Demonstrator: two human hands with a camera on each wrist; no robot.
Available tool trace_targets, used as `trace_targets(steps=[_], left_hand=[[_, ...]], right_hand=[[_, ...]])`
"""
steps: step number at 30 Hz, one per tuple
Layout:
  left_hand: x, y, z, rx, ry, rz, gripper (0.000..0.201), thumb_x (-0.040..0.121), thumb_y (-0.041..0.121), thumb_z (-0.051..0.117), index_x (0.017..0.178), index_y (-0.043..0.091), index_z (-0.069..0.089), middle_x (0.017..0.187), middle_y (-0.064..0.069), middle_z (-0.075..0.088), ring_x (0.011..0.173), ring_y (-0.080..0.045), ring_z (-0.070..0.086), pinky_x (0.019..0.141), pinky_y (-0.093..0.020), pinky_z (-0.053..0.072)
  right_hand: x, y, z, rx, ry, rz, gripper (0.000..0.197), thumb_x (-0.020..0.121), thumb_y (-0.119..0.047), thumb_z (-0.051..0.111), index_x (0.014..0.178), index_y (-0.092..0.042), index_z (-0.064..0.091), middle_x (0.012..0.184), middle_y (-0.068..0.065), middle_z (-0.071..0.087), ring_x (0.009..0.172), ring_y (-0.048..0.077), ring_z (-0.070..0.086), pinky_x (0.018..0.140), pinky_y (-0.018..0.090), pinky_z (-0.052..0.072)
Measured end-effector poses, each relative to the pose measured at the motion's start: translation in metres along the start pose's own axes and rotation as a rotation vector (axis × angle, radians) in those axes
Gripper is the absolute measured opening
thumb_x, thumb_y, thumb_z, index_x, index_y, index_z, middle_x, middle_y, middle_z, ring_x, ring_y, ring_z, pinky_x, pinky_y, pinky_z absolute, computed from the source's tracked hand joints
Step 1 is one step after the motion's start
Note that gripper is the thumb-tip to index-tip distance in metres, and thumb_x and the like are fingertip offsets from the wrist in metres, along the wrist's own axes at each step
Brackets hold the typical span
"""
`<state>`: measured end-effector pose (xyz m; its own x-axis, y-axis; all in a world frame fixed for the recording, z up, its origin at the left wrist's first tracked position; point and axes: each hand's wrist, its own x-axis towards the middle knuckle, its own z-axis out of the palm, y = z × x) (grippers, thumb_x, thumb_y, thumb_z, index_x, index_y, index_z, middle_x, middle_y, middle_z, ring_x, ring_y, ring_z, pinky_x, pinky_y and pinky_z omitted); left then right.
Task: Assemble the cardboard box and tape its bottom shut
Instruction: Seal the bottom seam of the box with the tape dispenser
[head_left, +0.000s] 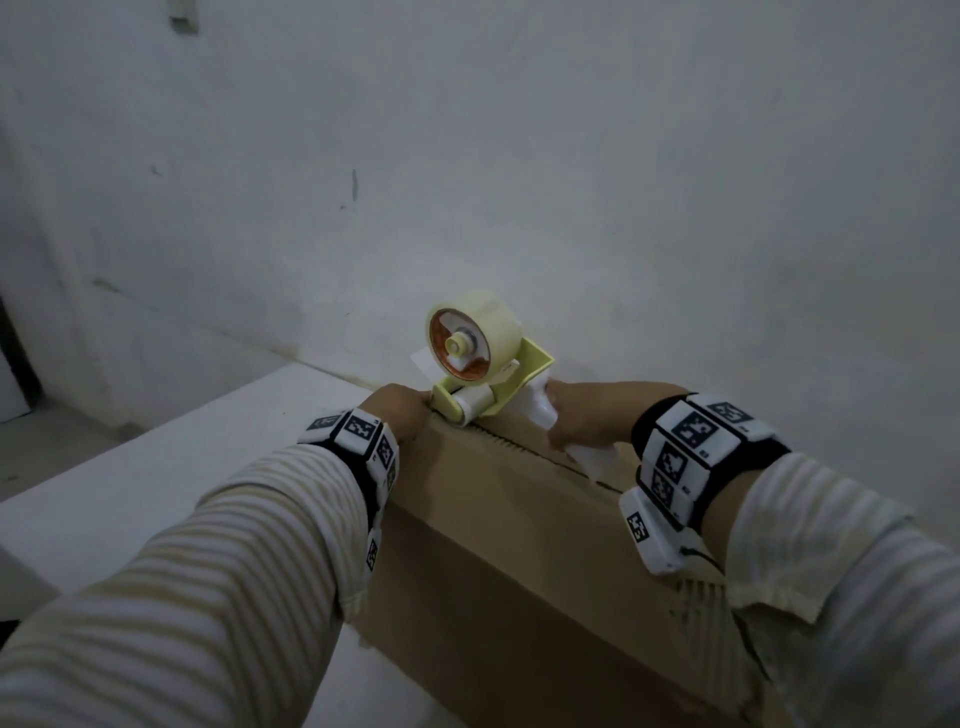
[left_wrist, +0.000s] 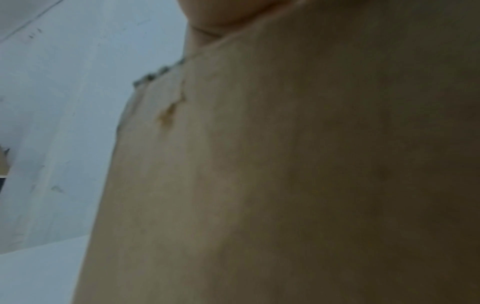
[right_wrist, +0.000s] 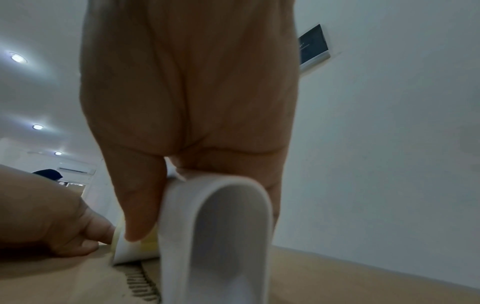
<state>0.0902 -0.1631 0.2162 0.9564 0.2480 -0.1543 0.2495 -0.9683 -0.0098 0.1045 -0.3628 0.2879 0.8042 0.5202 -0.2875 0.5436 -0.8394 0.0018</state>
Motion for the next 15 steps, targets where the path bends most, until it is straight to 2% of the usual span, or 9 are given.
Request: trace_targets(steps=[3, 6, 11, 13, 15], left_hand=[[-0.008, 0.006, -0.004, -0.053, 0.001, -0.041, 0.051, 0.100, 0.005, 0.026, 0.150, 0.014, 0.021, 0.149, -0.015, 0.038, 0.134, -0.029, 0.041, 0.106, -0.031, 0.035], [-0.016, 0.013, -0.009, -0.065, -0.025, -0.090, 0.056, 0.099, 0.000, 0.021, 0.152, 0.017, 0.016, 0.148, -0.018, 0.038, 0.132, -0.030, 0.043, 0.104, -0.032, 0.038], [-0.024, 0.023, -0.013, -0.078, -0.012, -0.128, 0.053, 0.100, 0.004, 0.021, 0.152, 0.016, 0.017, 0.151, -0.017, 0.034, 0.136, -0.029, 0.039, 0.108, -0.032, 0.034], [-0.027, 0.029, -0.004, -0.086, 0.041, -0.150, 0.051, 0.100, 0.008, 0.022, 0.150, 0.019, 0.024, 0.152, -0.014, 0.032, 0.138, -0.030, 0.035, 0.112, -0.038, 0.031], [-0.032, 0.038, 0.005, -0.077, 0.108, -0.167, 0.049, 0.098, 0.014, 0.025, 0.145, 0.027, 0.032, 0.151, -0.008, 0.031, 0.140, -0.030, 0.029, 0.112, -0.050, 0.029]], right_hand=[[-0.010, 0.016, -0.002, -0.038, -0.029, -0.002, 0.051, 0.093, -0.025, 0.055, 0.139, -0.008, 0.039, 0.134, 0.014, 0.053, 0.120, 0.029, 0.053, 0.092, 0.033, 0.043], [-0.024, 0.039, -0.002, -0.061, -0.077, 0.007, 0.056, 0.093, -0.026, 0.055, 0.142, -0.009, 0.034, 0.135, 0.013, 0.053, 0.118, 0.029, 0.054, 0.088, 0.031, 0.043], [-0.040, 0.068, 0.006, -0.061, -0.103, -0.005, 0.057, 0.092, -0.029, 0.057, 0.141, -0.013, 0.034, 0.127, 0.010, 0.057, 0.101, 0.025, 0.056, 0.084, 0.031, 0.044], [-0.044, 0.070, 0.008, -0.070, -0.110, -0.018, 0.055, 0.093, -0.028, 0.056, 0.140, -0.012, 0.034, 0.129, 0.011, 0.056, 0.098, 0.024, 0.054, 0.080, 0.030, 0.043], [-0.042, 0.069, 0.011, -0.095, -0.098, -0.045, 0.051, 0.095, -0.023, 0.053, 0.140, -0.010, 0.035, 0.132, 0.012, 0.054, 0.103, 0.025, 0.054, 0.080, 0.030, 0.041]])
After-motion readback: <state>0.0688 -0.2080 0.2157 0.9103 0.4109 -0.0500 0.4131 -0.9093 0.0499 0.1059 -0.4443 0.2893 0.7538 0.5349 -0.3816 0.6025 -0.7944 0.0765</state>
